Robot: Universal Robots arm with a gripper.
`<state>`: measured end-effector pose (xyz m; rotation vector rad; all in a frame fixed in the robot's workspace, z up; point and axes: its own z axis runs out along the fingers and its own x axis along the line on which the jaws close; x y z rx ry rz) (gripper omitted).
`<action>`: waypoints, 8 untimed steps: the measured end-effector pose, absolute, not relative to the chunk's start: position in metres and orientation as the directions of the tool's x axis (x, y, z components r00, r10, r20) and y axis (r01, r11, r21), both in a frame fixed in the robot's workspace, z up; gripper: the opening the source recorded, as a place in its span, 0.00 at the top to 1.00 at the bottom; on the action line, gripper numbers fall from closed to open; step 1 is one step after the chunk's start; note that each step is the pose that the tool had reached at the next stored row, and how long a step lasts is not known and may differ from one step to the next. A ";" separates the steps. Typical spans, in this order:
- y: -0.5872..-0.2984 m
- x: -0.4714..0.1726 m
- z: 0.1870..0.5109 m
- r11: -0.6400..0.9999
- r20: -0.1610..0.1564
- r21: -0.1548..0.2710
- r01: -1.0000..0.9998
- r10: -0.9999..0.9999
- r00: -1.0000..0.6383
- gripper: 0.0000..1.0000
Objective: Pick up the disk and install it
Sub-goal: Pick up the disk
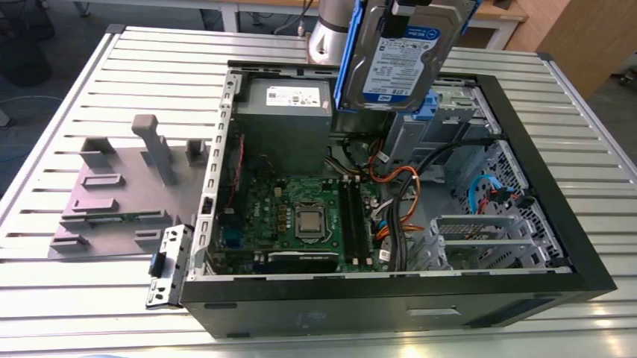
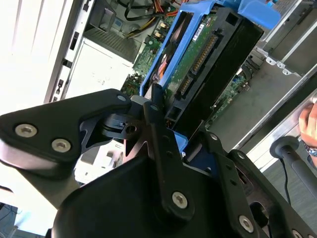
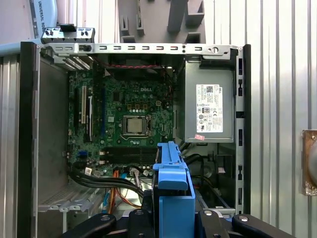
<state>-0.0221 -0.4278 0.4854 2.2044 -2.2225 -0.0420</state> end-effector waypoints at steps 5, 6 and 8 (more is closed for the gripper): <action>-0.442 -0.022 0.485 0.008 -0.011 0.027 -1.000 -1.000 -0.008 0.64; -0.442 -0.022 0.485 0.008 -0.011 0.027 -1.000 -1.000 -0.008 0.64; -0.442 -0.022 0.485 0.008 -0.011 0.027 -1.000 -1.000 -0.008 0.64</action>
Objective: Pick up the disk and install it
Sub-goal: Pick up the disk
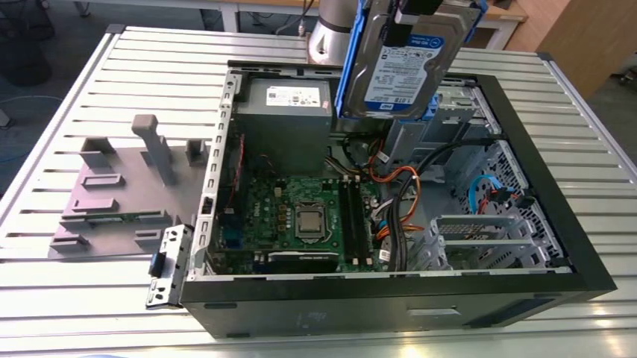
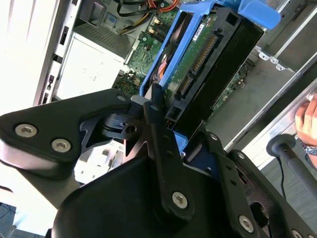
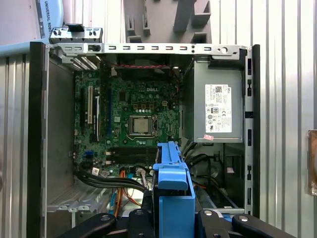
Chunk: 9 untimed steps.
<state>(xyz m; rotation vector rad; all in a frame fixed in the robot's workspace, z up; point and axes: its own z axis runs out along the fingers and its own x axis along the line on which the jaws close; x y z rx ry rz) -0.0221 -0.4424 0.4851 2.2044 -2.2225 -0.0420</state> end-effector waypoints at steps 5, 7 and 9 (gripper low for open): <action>-0.443 -0.022 0.485 0.008 -0.011 0.027 -1.000 -1.000 -0.008 0.64; -0.444 -0.022 0.485 0.008 -0.011 0.027 -1.000 -1.000 -0.008 0.64; -0.450 -0.022 0.485 0.008 -0.011 0.027 -1.000 -1.000 -0.008 0.64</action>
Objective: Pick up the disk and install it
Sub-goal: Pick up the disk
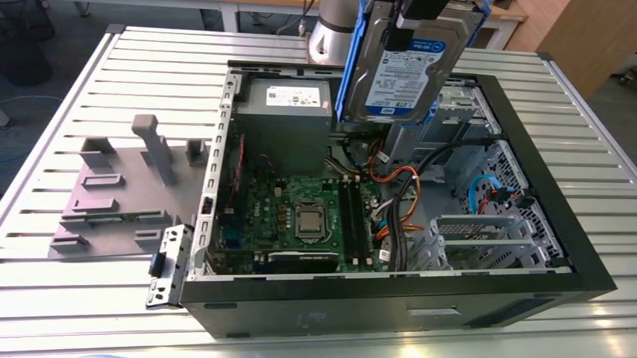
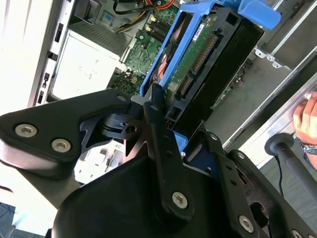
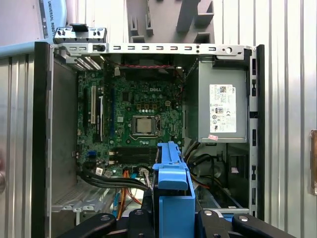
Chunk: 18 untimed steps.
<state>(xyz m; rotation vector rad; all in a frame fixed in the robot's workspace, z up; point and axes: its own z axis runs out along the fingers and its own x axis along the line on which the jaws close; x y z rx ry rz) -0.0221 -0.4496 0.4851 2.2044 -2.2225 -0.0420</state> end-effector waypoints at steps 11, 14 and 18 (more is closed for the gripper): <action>-0.452 -0.022 0.485 0.008 -0.011 0.027 -1.000 -1.000 -0.008 0.64; -0.452 -0.022 0.485 0.008 -0.011 0.027 -1.000 -1.000 -0.008 0.64; -0.453 -0.022 0.485 0.008 -0.011 0.027 -1.000 -1.000 -0.008 0.64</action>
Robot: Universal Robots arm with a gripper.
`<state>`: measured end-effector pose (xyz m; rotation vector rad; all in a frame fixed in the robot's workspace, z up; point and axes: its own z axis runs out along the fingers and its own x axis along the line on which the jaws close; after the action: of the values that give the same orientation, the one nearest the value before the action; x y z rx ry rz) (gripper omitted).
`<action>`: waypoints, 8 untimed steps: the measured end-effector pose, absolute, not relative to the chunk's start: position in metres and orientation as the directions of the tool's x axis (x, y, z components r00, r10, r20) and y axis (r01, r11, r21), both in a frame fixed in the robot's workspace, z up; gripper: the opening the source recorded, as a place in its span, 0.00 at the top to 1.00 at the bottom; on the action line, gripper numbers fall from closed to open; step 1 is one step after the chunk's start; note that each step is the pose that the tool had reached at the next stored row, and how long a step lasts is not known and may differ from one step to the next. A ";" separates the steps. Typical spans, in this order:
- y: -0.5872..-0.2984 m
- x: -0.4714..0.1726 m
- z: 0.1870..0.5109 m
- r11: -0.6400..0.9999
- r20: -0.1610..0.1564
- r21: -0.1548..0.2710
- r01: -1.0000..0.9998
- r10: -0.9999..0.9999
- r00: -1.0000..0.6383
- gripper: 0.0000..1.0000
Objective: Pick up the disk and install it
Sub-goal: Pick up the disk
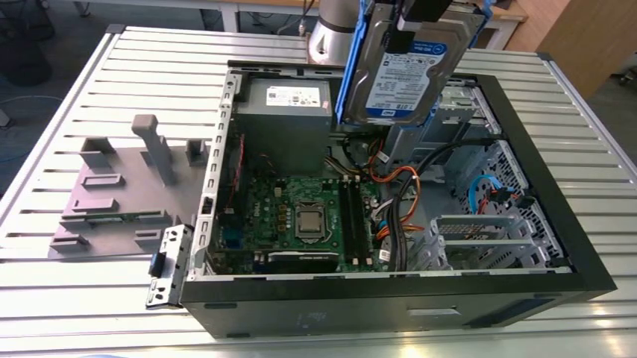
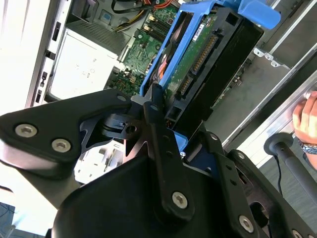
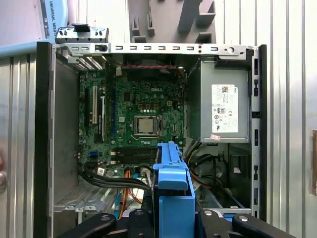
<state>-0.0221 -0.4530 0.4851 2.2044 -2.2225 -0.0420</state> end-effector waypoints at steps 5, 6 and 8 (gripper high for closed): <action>-0.474 -0.022 0.485 0.008 -0.011 0.027 -1.000 -1.000 -0.008 0.64; -0.474 -0.022 0.485 0.008 -0.011 0.027 -1.000 -1.000 -0.008 0.64; -0.474 -0.022 0.485 0.008 -0.011 0.027 -1.000 -1.000 -0.008 0.64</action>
<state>-0.0221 -0.4743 0.4851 2.2043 -2.2224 -0.0418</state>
